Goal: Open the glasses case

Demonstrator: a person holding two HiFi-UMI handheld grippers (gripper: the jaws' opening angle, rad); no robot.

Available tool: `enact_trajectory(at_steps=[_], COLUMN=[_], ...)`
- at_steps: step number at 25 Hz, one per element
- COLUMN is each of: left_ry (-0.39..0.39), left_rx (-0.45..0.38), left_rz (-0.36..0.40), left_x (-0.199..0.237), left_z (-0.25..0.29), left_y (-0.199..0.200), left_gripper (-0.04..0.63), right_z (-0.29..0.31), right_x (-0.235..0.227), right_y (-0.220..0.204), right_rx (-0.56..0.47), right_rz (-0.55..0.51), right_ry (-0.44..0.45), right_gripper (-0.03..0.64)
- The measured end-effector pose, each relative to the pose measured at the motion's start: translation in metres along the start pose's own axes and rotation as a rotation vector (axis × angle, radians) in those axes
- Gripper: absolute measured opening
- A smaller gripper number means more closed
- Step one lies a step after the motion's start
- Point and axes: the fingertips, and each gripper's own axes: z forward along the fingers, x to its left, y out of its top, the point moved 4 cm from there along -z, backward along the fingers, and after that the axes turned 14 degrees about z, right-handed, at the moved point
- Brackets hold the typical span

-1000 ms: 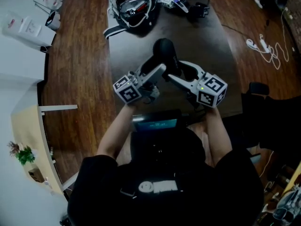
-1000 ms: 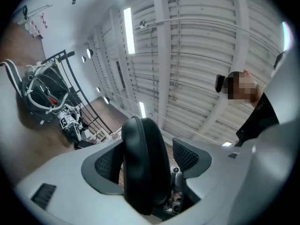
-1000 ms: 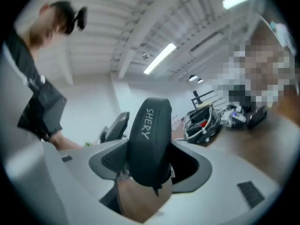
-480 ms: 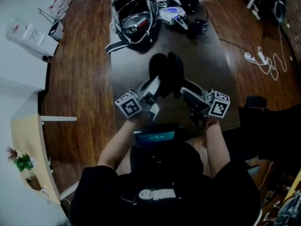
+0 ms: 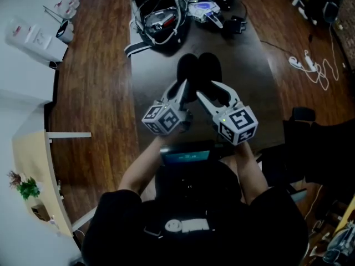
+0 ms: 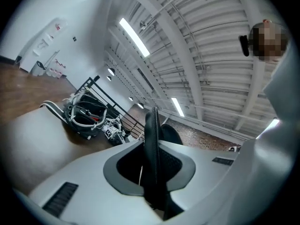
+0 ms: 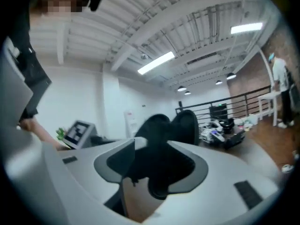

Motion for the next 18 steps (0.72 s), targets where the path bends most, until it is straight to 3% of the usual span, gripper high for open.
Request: enact_trajectory(at_steps=[2, 3, 5, 7, 8, 10, 12, 13, 15, 18], left_ry=[-0.09, -0.147, -0.241, -0.272, -0.271, -0.259, -0.239, -0.224, -0.175, -0.115], left_rx=[-0.02, -0.032, -0.054, -0.064, -0.052, 0.008, 0.064, 0.078, 0.081, 0.055], left_rz=[-0.014, -0.033, -0.118, -0.2, -0.199, -0.134, -0.068, -0.04, 0.026, 0.091], left_x=[-0.015, -0.022, -0.031, -0.029, -0.027, -0.021, -0.011, -0.005, 0.009, 0.028], left_z=[0.0, -0.001, -0.003, -0.005, -0.005, -0.006, -0.011, -0.016, -0.024, -0.03], left_y=[0.004, 0.006, 0.007, 0.007, 0.004, -0.006, -0.018, -0.022, -0.022, -0.014], left_gripper=[0.034, 0.035, 0.044, 0.057, 0.057, 0.062, 0.137, 0.14, 0.14, 0.14], right_z=[0.01, 0.013, 0.016, 0.019, 0.019, 0.018, 0.014, 0.013, 0.014, 0.028], right_x=[-0.016, -0.019, -0.017, -0.012, -0.011, -0.02, -0.041, -0.055, -0.084, -0.108], right_y=[-0.009, -0.012, -0.015, -0.016, -0.016, -0.016, -0.021, -0.028, -0.051, -0.1], right_rx=[0.054, 0.066, 0.066, 0.076, 0.082, 0.082, 0.09, 0.113, 0.204, 0.376], right_rz=[-0.054, -0.062, -0.035, -0.002, 0.011, 0.018, 0.003, 0.006, 0.049, 0.13], right_ry=[-0.134, -0.155, -0.127, -0.079, -0.07, -0.127, -0.255, -0.316, -0.4, -0.453], right_gripper=[0.212, 0.212, 0.209, 0.177, 0.137, 0.081, 0.057, 0.057, 0.057, 0.057])
